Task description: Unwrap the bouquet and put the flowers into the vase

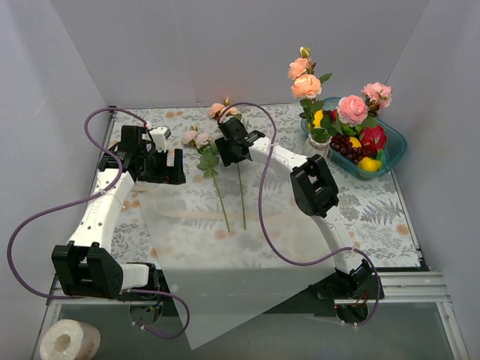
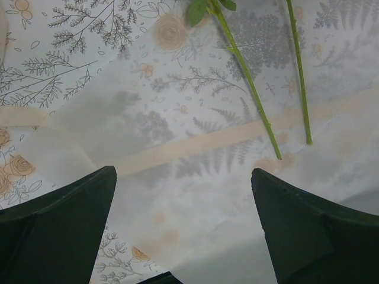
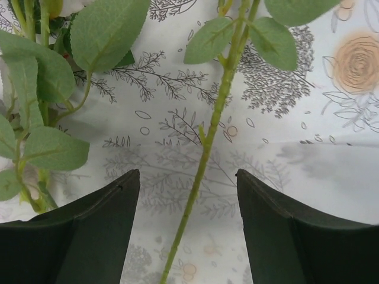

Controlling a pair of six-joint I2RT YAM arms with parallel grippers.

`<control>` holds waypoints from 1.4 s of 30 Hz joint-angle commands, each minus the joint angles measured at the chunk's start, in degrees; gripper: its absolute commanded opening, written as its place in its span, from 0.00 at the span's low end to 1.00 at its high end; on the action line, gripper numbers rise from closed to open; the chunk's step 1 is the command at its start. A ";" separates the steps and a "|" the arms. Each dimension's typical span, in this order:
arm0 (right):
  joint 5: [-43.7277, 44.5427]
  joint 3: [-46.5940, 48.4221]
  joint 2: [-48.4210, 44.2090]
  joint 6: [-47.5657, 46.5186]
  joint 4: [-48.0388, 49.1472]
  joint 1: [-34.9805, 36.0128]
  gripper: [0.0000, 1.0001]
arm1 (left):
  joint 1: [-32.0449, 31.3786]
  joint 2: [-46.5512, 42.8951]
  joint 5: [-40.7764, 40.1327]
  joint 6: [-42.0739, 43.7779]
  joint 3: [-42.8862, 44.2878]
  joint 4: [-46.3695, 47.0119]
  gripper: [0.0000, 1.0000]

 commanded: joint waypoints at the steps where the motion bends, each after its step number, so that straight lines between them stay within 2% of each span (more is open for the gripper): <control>1: -1.23 5.35 4.41 1.75 -3.18 -0.23 0.72 | 0.34 -2.50 -0.10 0.61 -0.92 1.03 0.98; 4: -1.32 8.79 7.58 2.90 -6.08 -0.75 0.68 | 0.34 -2.85 -0.62 0.79 -1.10 1.47 0.98; 8: -1.58 4.93 5.74 3.51 -3.37 -0.93 0.58 | 0.34 -2.68 -0.97 0.96 -0.57 1.38 0.98; 9: -1.75 4.23 5.47 3.69 -3.02 -1.02 0.50 | 0.34 -2.59 -0.89 1.05 -0.48 1.29 0.98; 14: -1.67 3.43 5.03 3.17 -3.54 -1.20 0.31 | 0.34 -2.68 -0.97 1.14 -0.22 1.12 0.98; 15: -1.58 3.26 4.86 2.99 -3.54 -1.28 0.23 | 0.34 -2.85 -0.98 1.14 -0.39 1.12 0.98; 20: -1.05 3.52 3.89 3.25 -3.63 -1.28 0.02 | 0.34 -3.29 -1.33 1.32 -0.92 1.12 0.98; 30: 1.84 3.17 -3.49 6.42 -2.40 -1.28 0.01 | 0.34 -3.03 -1.42 1.67 -0.05 0.59 0.98; 39: 4.31 2.29 -17.45 3.26 2.96 -1.20 0.01 | 0.34 -3.47 -0.63 1.67 0.22 0.06 0.98; 42: 2.30 -1.74 -24.48 1.15 8.20 -1.02 0.01 | 0.43 -3.47 -0.19 1.32 0.13 0.32 0.98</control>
